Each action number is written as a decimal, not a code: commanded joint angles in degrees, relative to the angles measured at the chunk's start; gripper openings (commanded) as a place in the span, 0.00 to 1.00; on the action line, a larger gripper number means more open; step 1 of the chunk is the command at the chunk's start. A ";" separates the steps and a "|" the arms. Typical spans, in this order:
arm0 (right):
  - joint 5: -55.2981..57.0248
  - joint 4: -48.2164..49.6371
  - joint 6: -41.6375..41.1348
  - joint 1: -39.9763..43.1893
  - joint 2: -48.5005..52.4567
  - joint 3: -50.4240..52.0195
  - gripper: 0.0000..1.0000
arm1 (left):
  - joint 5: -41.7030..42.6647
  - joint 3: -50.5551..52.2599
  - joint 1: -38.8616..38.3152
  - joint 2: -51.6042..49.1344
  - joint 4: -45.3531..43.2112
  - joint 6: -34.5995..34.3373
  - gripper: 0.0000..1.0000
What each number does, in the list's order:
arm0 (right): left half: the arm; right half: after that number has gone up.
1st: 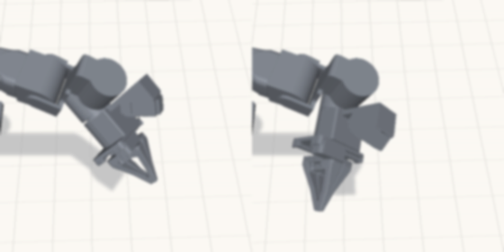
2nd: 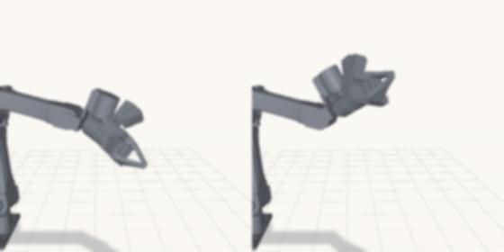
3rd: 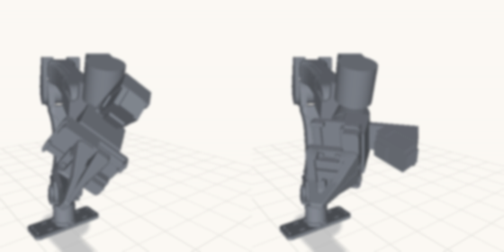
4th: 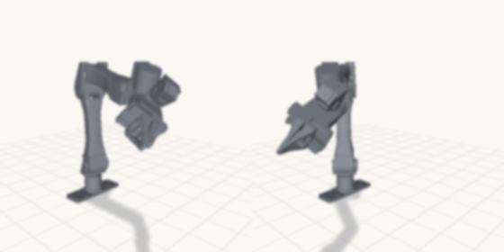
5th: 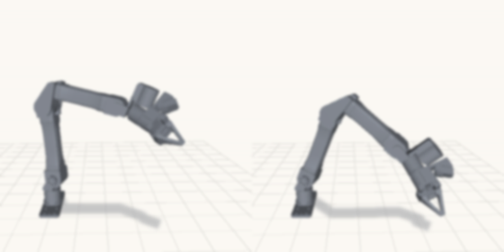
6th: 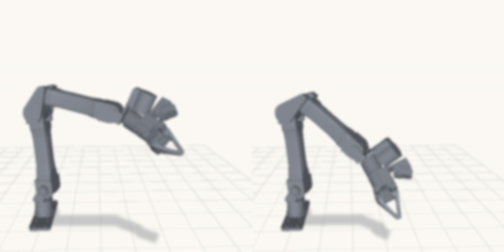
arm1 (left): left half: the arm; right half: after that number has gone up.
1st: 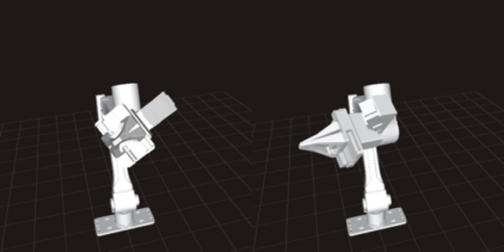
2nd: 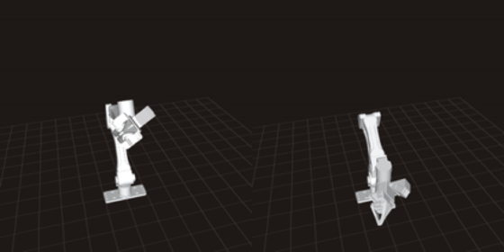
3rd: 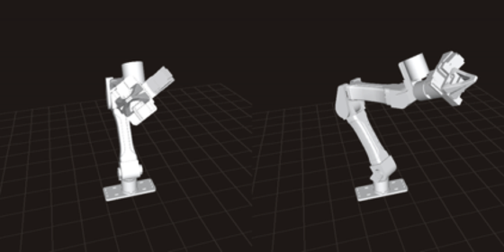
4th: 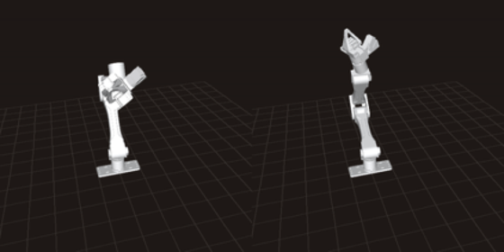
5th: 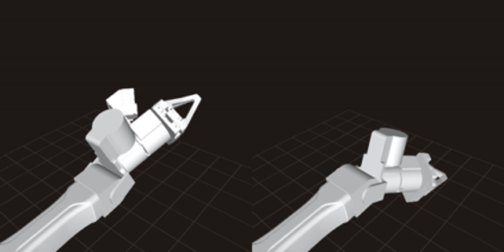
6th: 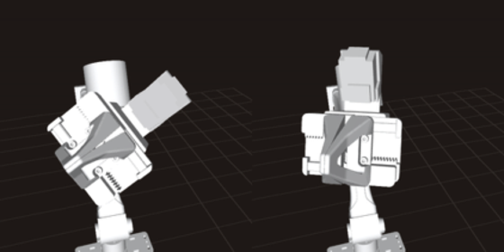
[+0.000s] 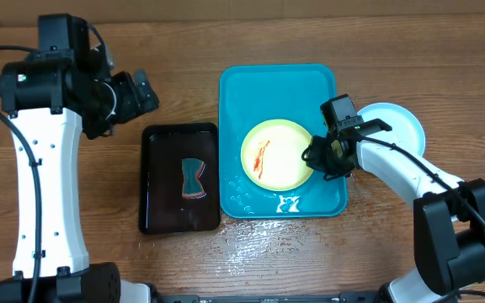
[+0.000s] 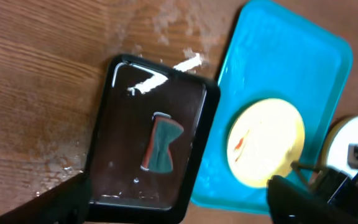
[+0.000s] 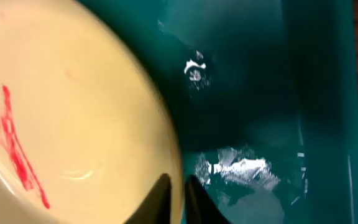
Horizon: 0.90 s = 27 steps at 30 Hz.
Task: Clean dirty plates on tray and stack at the side
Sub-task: 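Grasp the sponge from the black tray with the left gripper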
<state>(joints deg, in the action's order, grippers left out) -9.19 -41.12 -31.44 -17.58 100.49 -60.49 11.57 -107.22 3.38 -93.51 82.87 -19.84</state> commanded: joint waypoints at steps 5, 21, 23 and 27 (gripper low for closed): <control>1.99 -3.28 8.52 0.57 -9.57 -2.60 0.26 | -4.22 10.34 -8.15 -4.04 -2.86 3.13 0.84; 2.69 -8.94 14.12 0.57 -14.34 -2.58 0.32 | -6.03 30.36 -13.18 -20.55 -20.09 -1.97 0.41; 2.69 -8.92 14.12 0.57 -14.34 -2.58 0.32 | -6.05 30.36 -13.51 -23.28 -20.98 -1.97 0.32; 2.71 -8.98 14.14 0.57 -14.34 -2.58 0.31 | -5.60 30.36 -14.05 -27.04 -21.31 -1.97 0.04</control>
<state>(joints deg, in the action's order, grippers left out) -7.03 -50.35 -17.93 -17.28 86.48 -61.93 6.28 -77.62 -9.89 -116.97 61.87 -21.71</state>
